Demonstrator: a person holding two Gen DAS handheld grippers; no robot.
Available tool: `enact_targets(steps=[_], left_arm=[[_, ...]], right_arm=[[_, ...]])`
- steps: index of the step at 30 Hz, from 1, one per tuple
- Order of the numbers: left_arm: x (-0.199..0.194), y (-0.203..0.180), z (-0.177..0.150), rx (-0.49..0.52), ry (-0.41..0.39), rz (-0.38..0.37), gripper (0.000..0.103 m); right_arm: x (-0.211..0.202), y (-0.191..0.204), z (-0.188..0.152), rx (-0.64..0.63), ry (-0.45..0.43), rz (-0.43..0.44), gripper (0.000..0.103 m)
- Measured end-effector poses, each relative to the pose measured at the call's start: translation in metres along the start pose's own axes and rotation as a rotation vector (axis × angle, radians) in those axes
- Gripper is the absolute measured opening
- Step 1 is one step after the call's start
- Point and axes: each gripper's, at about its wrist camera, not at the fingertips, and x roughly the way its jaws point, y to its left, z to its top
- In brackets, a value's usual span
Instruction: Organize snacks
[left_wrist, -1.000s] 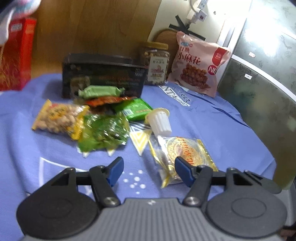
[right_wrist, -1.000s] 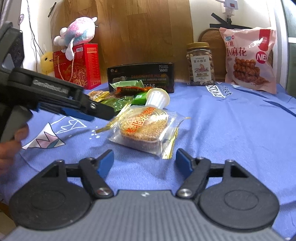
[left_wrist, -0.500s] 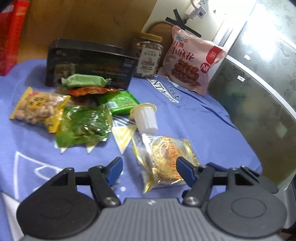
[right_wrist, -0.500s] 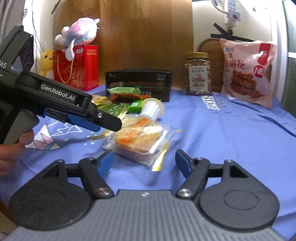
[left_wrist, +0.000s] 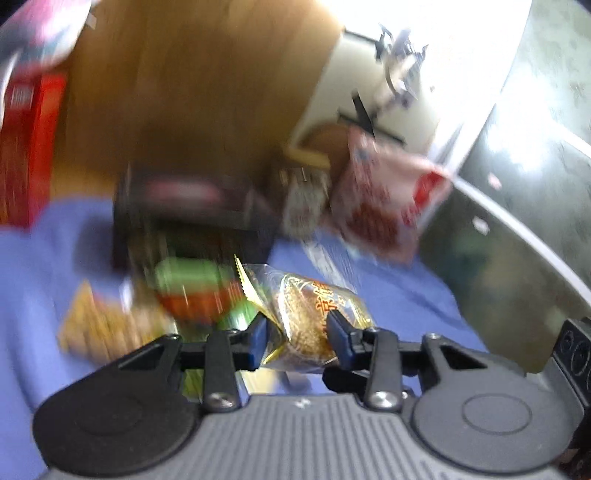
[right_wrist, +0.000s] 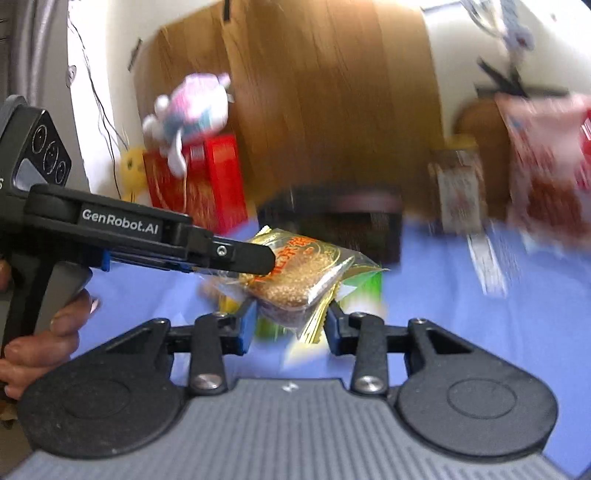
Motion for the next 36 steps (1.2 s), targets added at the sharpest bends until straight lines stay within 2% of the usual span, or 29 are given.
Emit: enact_targets(steps=[3,6,10,11,13,15,18,21,24,27,30,32,36], left_arm=[[0.024,0.014,0.050,0.026,-0.059,0.046,0.036],[0.063,0.039,0.086,-0.006,-0.062,0.093,0.036],[0.108,0.073,0.106,-0.055,-0.042,0.133,0.034],[0.118,0.081,0.107,-0.067,-0.032,0.146,0.034],[0.129,0.096,0.106,-0.113,-0.008,0.170,0.036],[0.126,0.103,0.103,-0.129,-0.021,0.175,0.036],[0.102,0.089,0.093,-0.075,-0.090,0.212,0.036],[0.074,0.046,0.064,0.041,-0.125,0.193,0.044],[0.069,0.004,0.021,0.073,-0.090,0.171,0.046],[0.083,-0.024,-0.010,0.042,-0.015,0.171,0.044],[0.090,-0.040,-0.024,-0.029,0.048,0.150,0.044],[0.087,-0.050,-0.029,-0.020,0.052,0.177,0.044],[0.075,-0.056,-0.038,0.018,0.041,0.217,0.045]], right_arm=[[0.038,-0.009,0.041,-0.053,-0.044,-0.007,0.041],[0.089,-0.029,0.073,-0.052,-0.017,0.000,0.041],[0.146,-0.055,0.089,-0.017,0.039,0.017,0.042],[0.159,-0.058,0.088,-0.029,0.059,0.000,0.043],[0.167,-0.056,0.082,-0.055,0.079,-0.103,0.043],[0.147,-0.060,0.074,-0.013,0.073,-0.134,0.043],[0.078,-0.071,0.049,0.123,0.010,-0.085,0.043],[0.007,-0.074,0.009,0.203,-0.004,-0.088,0.045],[-0.038,-0.070,-0.029,0.207,0.012,-0.155,0.045],[-0.057,-0.072,-0.054,0.191,0.045,-0.231,0.045],[-0.073,-0.081,-0.069,0.244,0.058,-0.253,0.048],[-0.081,-0.083,-0.072,0.262,0.051,-0.275,0.059],[-0.085,-0.085,-0.072,0.265,0.021,-0.269,0.063]])
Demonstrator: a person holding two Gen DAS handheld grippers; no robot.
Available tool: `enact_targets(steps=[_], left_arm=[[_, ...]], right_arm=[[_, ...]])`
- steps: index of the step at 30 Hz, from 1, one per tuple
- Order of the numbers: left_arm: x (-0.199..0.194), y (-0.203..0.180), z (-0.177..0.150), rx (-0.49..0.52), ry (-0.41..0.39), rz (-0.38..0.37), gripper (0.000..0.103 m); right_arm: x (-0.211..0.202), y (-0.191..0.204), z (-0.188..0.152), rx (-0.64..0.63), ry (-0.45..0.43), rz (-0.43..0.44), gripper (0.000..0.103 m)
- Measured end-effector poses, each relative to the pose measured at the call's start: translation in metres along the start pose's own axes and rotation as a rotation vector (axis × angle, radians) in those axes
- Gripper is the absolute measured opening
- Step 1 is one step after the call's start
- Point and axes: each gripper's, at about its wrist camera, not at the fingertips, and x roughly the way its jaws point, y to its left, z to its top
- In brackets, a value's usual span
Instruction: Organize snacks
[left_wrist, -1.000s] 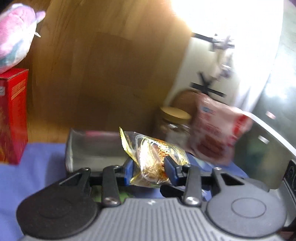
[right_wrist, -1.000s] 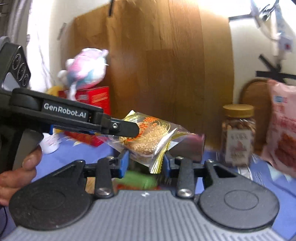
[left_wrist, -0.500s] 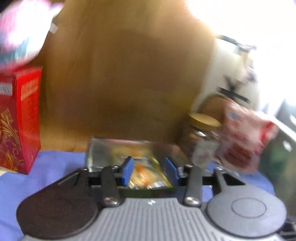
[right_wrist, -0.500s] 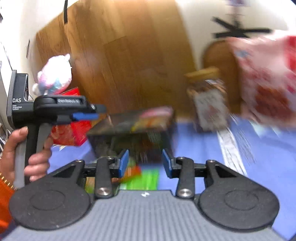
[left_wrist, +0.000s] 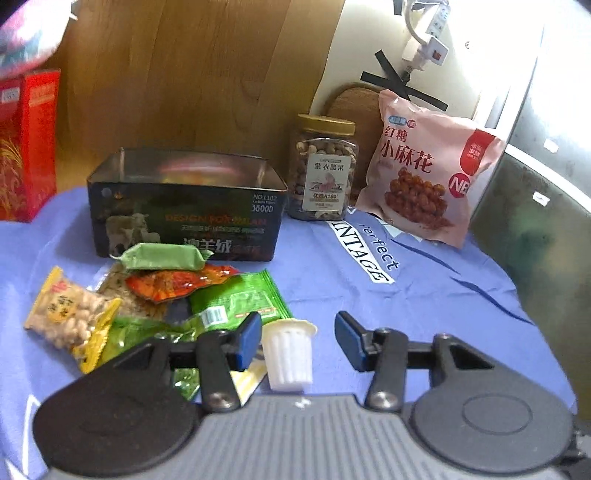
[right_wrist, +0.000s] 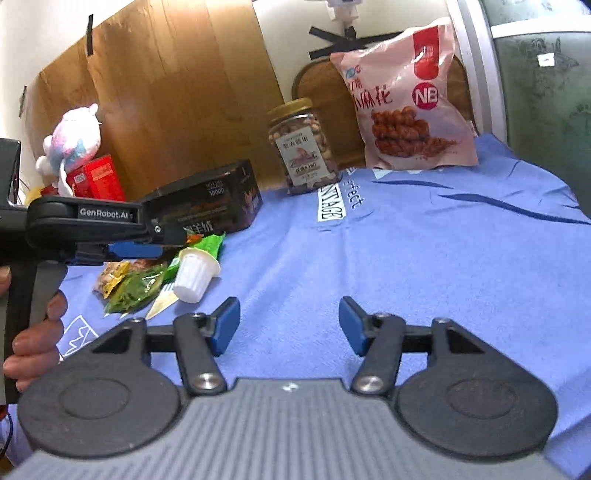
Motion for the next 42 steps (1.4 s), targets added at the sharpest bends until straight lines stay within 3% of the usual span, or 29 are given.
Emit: enact_targets(steps=[4,6,9,12,16,21,24,26,29,36,42], left_arm=[[-0.009,0.004,-0.001,-0.007,-0.024,0.007,0.045],[-0.012,0.008,-0.003,-0.006,-0.031,0.004,0.045],[-0.015,0.015,-0.008,0.012,-0.045,0.020,0.045],[-0.018,0.020,-0.012,0.043,-0.077,0.050,0.046],[-0.024,0.028,-0.017,0.061,-0.113,0.052,0.050],[-0.029,0.041,-0.024,0.047,-0.144,0.056,0.053],[-0.037,0.053,-0.028,0.033,-0.185,0.084,0.061],[-0.042,0.060,-0.032,0.040,-0.223,0.132,0.075],[-0.043,0.065,-0.034,0.072,-0.205,0.154,0.074],[-0.052,0.080,-0.035,0.042,-0.190,0.146,0.072],[-0.063,0.108,-0.038,0.016,-0.164,0.197,0.070]], right_arm=[[0.006,0.003,0.000,-0.002,0.000,-0.001,0.068],[0.008,0.009,0.000,-0.013,-0.006,-0.021,0.085],[0.008,0.016,-0.003,-0.013,-0.028,-0.060,0.097],[0.009,0.017,-0.005,0.035,-0.066,-0.121,0.099],[0.013,0.023,-0.004,0.006,-0.062,-0.157,0.099],[0.020,0.033,-0.002,-0.019,-0.048,-0.137,0.103],[0.029,0.040,-0.002,-0.033,0.003,-0.120,0.103],[0.034,0.045,-0.003,-0.038,0.017,-0.098,0.097],[0.037,0.056,-0.005,-0.070,0.022,-0.094,0.086],[0.038,0.070,-0.006,-0.093,0.010,-0.071,0.061],[0.048,0.089,-0.007,-0.117,0.030,-0.008,0.057]])
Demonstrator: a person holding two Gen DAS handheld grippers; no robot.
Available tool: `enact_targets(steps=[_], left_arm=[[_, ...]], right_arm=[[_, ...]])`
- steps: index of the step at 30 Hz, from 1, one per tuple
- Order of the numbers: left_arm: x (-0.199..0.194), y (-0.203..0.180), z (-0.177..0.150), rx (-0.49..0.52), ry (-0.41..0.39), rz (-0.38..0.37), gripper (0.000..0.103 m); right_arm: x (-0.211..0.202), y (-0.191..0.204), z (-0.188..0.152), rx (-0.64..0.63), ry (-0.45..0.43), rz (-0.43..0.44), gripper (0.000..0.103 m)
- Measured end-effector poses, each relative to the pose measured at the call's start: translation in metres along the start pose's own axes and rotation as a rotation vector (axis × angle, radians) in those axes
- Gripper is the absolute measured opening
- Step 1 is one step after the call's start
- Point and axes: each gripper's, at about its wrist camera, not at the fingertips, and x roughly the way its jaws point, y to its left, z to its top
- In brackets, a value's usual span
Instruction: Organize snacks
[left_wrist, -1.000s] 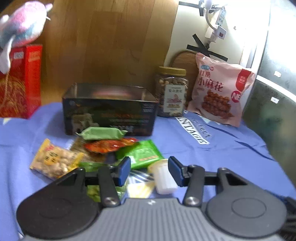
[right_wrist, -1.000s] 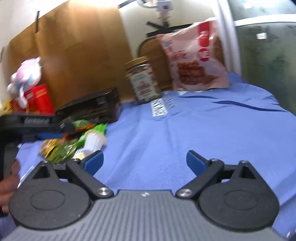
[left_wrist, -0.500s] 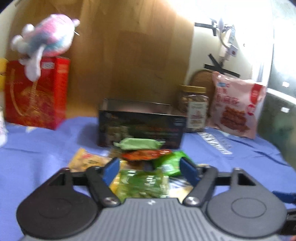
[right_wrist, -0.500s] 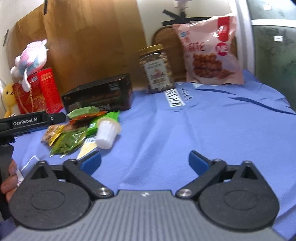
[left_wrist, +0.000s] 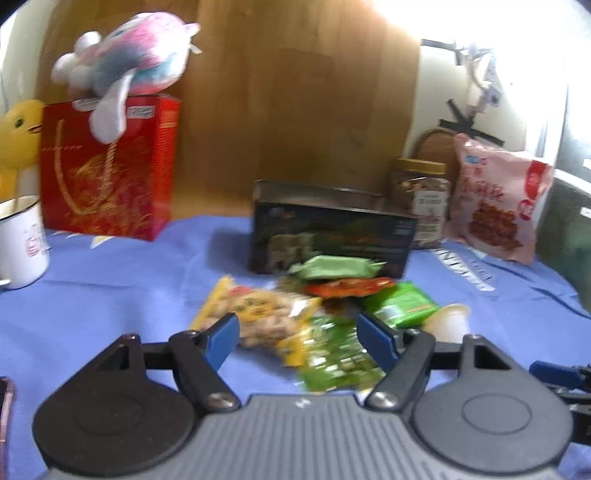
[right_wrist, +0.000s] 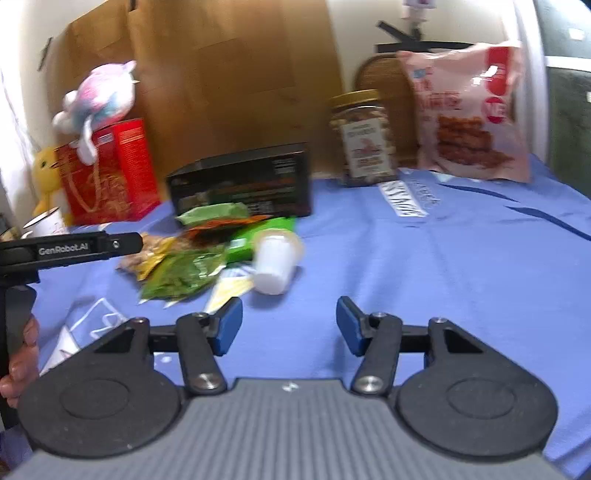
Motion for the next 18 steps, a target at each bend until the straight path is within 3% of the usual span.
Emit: enact_targets(steps=[5,11,15,18], left_arm=[[-0.003,0.039,0.003,-0.071,0.054,0.058,0.062],[-0.011,0.079,0.008,-0.153,0.056,0.076,0.062],[0.000,0.068,0.010,-0.150,0.084,0.037,0.062],[0.002,0.037,0.012,-0.069,0.063,-0.038,0.062]], right_arm=[[0.015,0.020,0.006,-0.036,0.014,0.084,0.057],[0.044,0.048,0.019,-0.089,0.044,0.171,0.057],[0.049,0.052,0.021,-0.084,0.077,0.177,0.052],[0.037,0.043,0.017,-0.049,0.078,0.145,0.052]])
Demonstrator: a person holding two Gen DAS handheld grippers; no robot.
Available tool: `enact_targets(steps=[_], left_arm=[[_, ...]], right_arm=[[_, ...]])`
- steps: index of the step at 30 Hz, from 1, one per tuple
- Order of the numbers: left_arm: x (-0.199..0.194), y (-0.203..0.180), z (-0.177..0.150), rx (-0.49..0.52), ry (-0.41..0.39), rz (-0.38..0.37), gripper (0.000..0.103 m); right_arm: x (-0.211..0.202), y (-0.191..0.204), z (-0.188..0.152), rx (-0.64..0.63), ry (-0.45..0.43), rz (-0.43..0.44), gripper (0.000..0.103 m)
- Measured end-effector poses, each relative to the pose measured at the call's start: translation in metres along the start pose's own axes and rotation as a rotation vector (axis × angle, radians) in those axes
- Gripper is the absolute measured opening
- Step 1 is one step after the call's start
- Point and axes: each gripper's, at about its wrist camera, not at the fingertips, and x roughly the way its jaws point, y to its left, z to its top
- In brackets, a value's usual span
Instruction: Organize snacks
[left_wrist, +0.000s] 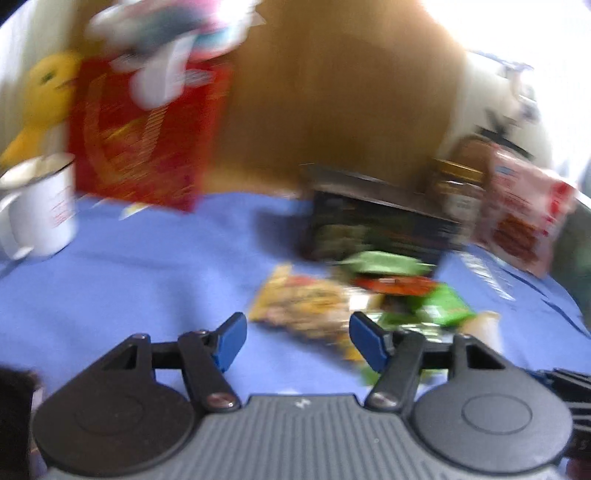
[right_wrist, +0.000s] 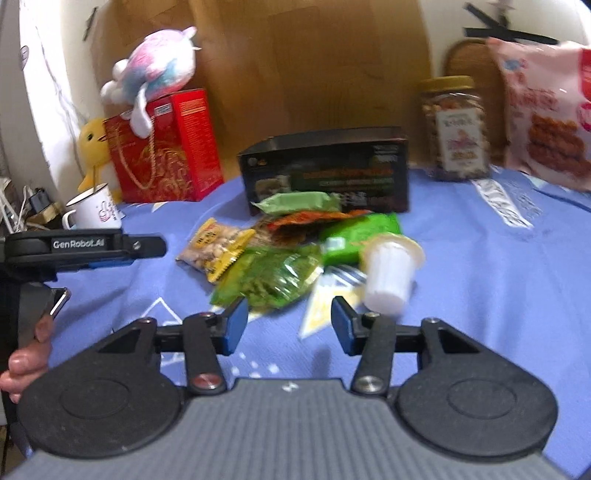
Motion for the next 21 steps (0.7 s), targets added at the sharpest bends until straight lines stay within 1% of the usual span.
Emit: enact_targets(steps=[1,2,4,8,10,12,19,21], left_arm=[[0.003,-0.013,0.000,0.026,0.000,-0.024,0.062],[0.007,-0.026,0.000,0.044,0.006,-0.066,0.062],[0.013,-0.048,-0.001,0.080,0.023,-0.127,0.062],[0.017,-0.075,-0.008,0.113,0.042,-0.176,0.062],[0.015,-0.081,-0.011,0.120,0.046,-0.183,0.062],[0.012,-0.084,-0.014,0.126,0.048,-0.175,0.062],[0.012,-0.083,-0.014,0.114,0.080,-0.148,0.062],[0.012,-0.085,-0.015,0.114,0.086,-0.149,0.062]], right_arm=[[-0.005,-0.002,-0.003,-0.001,-0.002,-0.025,0.052],[-0.011,-0.003,-0.005,0.001,-0.002,-0.049,0.051],[-0.023,-0.008,-0.010,0.013,-0.011,-0.073,0.051],[-0.043,-0.019,-0.019,0.031,-0.033,-0.129,0.051],[-0.048,-0.026,-0.020,0.049,-0.034,-0.138,0.051],[-0.050,-0.029,-0.021,0.063,-0.034,-0.125,0.051],[-0.055,-0.029,-0.024,0.060,-0.048,-0.105,0.051],[-0.054,-0.034,-0.025,0.087,-0.033,-0.094,0.051]])
